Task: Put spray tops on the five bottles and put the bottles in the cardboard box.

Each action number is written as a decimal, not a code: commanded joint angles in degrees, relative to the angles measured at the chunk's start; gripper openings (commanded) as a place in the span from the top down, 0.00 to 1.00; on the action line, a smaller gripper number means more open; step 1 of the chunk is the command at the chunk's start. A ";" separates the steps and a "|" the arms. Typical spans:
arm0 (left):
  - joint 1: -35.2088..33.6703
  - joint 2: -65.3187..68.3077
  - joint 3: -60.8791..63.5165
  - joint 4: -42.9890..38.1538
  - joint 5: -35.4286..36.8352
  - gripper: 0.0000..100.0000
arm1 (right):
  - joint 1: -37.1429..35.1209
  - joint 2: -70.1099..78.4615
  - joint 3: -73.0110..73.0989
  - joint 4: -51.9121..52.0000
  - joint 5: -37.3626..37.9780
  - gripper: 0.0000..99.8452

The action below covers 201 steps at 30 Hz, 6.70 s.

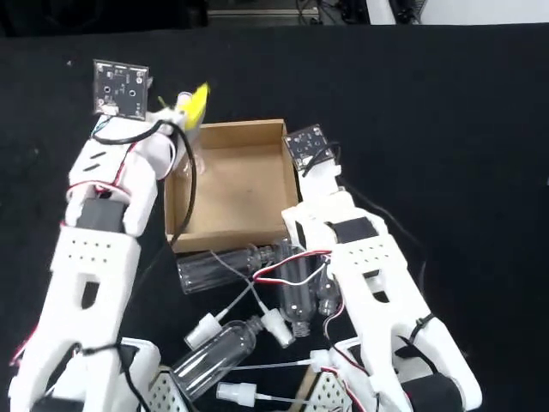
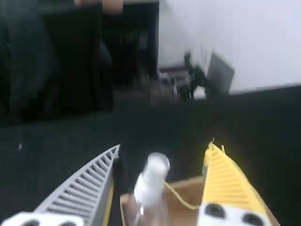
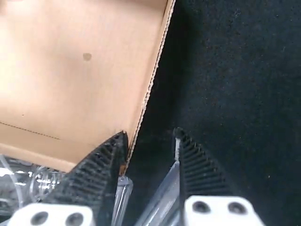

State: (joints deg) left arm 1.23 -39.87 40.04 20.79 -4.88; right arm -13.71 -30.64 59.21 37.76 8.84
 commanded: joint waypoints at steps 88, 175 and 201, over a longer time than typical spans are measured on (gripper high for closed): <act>32.13 1.93 14.90 58.64 6.07 0.74 | 56.62 -2.77 -25.98 32.97 30.07 0.79; 41.98 1.32 22.99 47.03 -6.33 0.70 | 57.05 -2.86 -25.98 32.62 30.07 0.79; 42.77 1.32 30.29 34.02 -2.46 0.80 | 57.14 -2.86 -25.98 32.70 30.07 0.79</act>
State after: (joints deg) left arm 43.60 -38.02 70.90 55.60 -7.43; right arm 44.48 -30.64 33.98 71.52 38.99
